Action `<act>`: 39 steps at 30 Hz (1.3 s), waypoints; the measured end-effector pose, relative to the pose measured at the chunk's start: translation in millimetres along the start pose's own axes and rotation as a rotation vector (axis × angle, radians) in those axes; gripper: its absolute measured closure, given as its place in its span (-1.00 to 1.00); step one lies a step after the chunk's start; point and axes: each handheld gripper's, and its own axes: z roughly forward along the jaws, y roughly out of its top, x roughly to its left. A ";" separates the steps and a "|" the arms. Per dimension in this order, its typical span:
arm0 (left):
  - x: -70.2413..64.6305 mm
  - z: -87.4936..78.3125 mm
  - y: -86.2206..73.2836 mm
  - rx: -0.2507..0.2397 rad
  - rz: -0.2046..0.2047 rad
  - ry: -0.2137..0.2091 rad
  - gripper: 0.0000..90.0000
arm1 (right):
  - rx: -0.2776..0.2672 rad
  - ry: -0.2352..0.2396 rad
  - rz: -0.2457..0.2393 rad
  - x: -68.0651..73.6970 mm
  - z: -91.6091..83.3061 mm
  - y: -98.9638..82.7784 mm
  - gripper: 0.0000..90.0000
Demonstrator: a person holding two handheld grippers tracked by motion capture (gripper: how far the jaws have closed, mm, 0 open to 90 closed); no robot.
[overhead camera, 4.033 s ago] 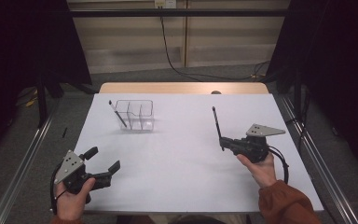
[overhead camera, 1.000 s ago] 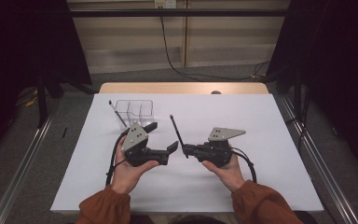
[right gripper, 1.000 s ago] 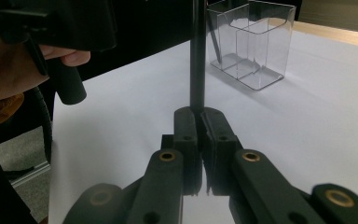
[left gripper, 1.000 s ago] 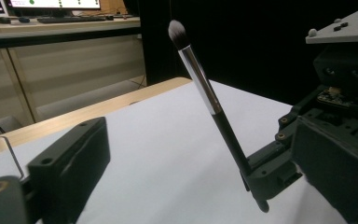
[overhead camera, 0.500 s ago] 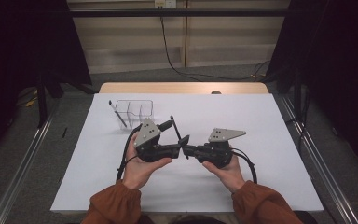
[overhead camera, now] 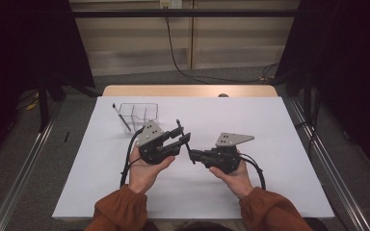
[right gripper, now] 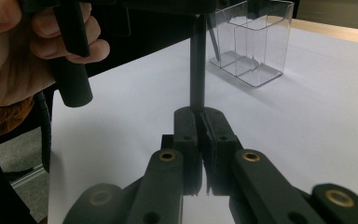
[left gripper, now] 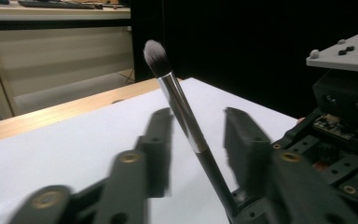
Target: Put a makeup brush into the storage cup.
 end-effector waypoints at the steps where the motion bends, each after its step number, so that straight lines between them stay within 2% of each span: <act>1: -0.1 0.1 -0.2 -0.003 0.003 0.004 0.54 | 0.002 0.002 0.000 -0.1 0.1 -0.1 0.88; 4: 1.0 0.1 -0.1 0.000 -0.004 -0.005 0.66 | 0.001 0.003 -0.001 0.0 0.6 -0.4 0.88; 11: 1.6 0.5 0.3 0.008 -0.028 -0.059 0.75 | 0.009 0.002 -0.009 0.9 2.1 -1.5 0.88; 17: -1.9 1.2 2.3 0.011 -0.035 -0.079 0.81 | 0.008 0.004 -0.015 1.8 3.6 -1.8 0.88; 19: -2.6 2.1 2.9 0.006 -0.052 -0.100 0.84 | 0.009 0.003 -0.021 2.0 3.8 -1.2 0.87; 21: -3.8 2.7 3.7 0.011 -0.048 -0.110 0.86 | 0.009 0.001 -0.027 1.2 3.3 -0.8 0.87; 30: -6.0 3.3 5.2 0.016 -0.045 -0.107 0.87 | -0.003 0.008 -0.032 0.7 3.7 -1.0 0.84; 39: -7.0 4.4 5.1 0.020 -0.040 -0.115 0.87 | -0.012 0.024 -0.028 -0.3 3.1 -0.8 0.58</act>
